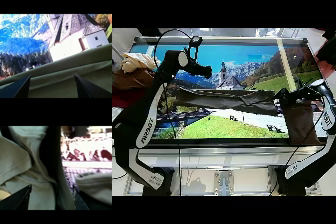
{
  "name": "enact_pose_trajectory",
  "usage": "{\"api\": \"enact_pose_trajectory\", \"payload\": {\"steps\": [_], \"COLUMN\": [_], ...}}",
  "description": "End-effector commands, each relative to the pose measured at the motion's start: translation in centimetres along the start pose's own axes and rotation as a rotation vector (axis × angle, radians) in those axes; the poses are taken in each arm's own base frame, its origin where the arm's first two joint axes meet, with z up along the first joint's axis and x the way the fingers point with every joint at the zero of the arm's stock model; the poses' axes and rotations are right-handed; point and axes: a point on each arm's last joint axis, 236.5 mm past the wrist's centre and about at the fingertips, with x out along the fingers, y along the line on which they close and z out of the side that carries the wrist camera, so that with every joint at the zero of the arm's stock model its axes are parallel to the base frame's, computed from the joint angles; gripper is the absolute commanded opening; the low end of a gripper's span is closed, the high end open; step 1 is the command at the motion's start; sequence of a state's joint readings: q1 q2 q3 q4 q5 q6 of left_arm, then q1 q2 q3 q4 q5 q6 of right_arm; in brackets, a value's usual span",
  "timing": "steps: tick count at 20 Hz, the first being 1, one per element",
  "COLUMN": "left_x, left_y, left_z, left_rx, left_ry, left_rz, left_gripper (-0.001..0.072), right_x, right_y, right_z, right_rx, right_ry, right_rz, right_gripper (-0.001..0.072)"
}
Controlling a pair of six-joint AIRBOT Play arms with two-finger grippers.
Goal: Fold the shirts.
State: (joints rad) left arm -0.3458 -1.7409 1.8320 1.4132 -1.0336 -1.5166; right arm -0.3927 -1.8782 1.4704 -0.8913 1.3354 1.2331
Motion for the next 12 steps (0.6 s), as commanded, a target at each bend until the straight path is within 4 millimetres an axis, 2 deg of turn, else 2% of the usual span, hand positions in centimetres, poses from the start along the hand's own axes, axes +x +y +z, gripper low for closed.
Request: {"api": "enact_pose_trajectory", "payload": {"steps": [1, 3, 5, 6, 7, 9, 10, 12], "left_x": [0.3, 0.4, 0.7, 1.0, 1.4, 2.3, 3.0, 4.6], "left_y": [-0.5, -0.5, -0.4, -0.4, -0.3, -0.2, -0.3, -1.1], "left_z": [-0.2, -0.3, -0.5, -0.6, -0.9, -1.7, -2.5, -4.7], "left_rx": [-0.009, -0.010, -0.010, -0.011, -0.012, -0.015, -0.021, -0.050], "left_ry": [0.010, 0.013, 0.019, 0.024, 0.033, 0.064, 0.093, 0.174], "left_rz": [-0.008, -0.008, -0.007, -0.007, -0.007, -0.007, -0.015, -0.055], "left_gripper": [0.0599, 0.0598, 0.0599, 0.0598, 0.0598, 0.0595, 0.0526, 0.0134], "right_x": [2.1, 2.8, 3.5, 3.7, 3.8, 3.5, 3.0, 1.3], "right_y": [0.4, 1.2, 2.0, 2.4, 2.9, 4.4, 5.5, 7.7], "right_z": [-0.1, 0.2, 0.0, 0.0, 0.1, 0.3, 0.1, -0.5], "right_rx": [-0.038, -0.059, -0.079, -0.087, -0.087, -0.074, -0.076, -0.110], "right_ry": [0.026, 0.017, 0.027, 0.029, 0.022, 0.011, 0.013, 0.028], "right_rz": [-0.007, -0.013, -0.015, -0.014, -0.002, 0.056, 0.088, 0.127], "right_gripper": [0.0593, 0.0571, 0.0338, 0.0146, 0.0018, 0.0011, 0.0011, 0.0011]}}
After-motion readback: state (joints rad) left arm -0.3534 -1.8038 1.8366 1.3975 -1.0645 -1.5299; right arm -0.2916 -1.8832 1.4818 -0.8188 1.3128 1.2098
